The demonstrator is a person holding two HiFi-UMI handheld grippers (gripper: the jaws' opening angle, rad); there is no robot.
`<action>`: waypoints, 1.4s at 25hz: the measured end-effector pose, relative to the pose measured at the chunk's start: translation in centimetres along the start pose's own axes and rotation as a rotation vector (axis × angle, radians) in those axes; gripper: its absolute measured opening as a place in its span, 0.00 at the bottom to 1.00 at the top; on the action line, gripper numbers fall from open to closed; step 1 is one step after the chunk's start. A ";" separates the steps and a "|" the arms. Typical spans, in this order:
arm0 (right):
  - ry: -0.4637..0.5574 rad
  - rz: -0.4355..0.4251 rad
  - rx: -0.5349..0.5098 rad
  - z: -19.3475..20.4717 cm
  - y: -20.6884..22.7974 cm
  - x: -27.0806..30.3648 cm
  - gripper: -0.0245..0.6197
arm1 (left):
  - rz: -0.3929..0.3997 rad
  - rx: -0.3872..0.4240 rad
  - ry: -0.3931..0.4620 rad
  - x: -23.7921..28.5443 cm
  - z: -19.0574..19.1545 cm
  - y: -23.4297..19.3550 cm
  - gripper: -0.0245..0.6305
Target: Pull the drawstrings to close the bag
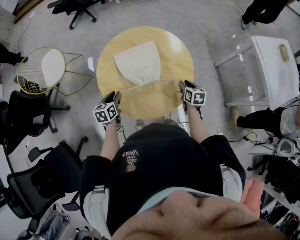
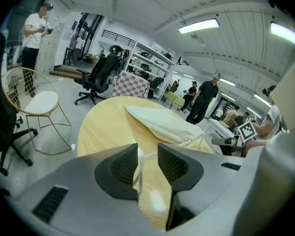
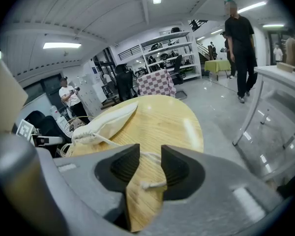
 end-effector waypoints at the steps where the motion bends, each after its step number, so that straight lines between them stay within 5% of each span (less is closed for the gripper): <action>1: 0.004 0.007 0.002 -0.1 0.1 -0.2 0.26 | 0.000 0.000 0.007 -0.1 -0.1 0.0 0.22; 32: 0.285 -0.003 -0.062 -6.6 -2.9 -3.6 0.25 | 0.095 0.155 0.226 -3.2 -5.2 4.1 0.17; 35: 0.320 -0.008 -0.074 -7.3 -3.6 -4.4 0.17 | 0.113 0.177 0.244 -3.7 -5.4 4.7 0.13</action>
Point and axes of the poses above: the fingertips, and each gripper's own axes: x forward along the fingers, y to its right, z out of its underside, the point moved 9 cm from there along -x, backward along the fingers, and after that the axes turned 15 degrees about -x, right-handed, at the moved point
